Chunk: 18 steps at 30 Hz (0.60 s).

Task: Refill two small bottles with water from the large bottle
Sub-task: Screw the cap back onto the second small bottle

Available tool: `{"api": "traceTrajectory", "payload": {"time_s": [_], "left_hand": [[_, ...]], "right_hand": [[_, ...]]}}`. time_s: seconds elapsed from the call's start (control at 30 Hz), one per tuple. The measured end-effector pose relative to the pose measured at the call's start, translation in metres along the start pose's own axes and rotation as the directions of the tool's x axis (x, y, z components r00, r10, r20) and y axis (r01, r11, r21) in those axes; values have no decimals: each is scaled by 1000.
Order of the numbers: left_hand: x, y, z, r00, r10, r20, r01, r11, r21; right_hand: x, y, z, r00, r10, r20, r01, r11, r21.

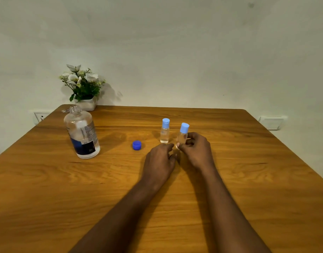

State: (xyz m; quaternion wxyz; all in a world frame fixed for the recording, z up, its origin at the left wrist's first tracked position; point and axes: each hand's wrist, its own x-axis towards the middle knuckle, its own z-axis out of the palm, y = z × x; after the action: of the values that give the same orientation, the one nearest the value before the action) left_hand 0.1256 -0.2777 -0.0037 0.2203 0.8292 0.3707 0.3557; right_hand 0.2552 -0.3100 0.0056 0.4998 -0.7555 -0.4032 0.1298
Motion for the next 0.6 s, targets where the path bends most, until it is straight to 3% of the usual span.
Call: {"api": "traceTrajectory", "payload": {"time_s": [0.17, 0.47, 0.6], "left_hand": [[8, -3, 3, 999, -44, 4, 44, 999, 19], [4, -5, 0, 999, -52, -12, 52, 999, 15], [-8, -7, -10, 999, -29, -26, 30, 999, 20]], "right_hand": [[12, 7, 3, 995, 0, -97, -4, 999, -47], [11, 12, 8, 990, 49, -131, -66, 990, -127], [-6, 9, 2, 964, 80, -252, -103, 992, -77]]}}
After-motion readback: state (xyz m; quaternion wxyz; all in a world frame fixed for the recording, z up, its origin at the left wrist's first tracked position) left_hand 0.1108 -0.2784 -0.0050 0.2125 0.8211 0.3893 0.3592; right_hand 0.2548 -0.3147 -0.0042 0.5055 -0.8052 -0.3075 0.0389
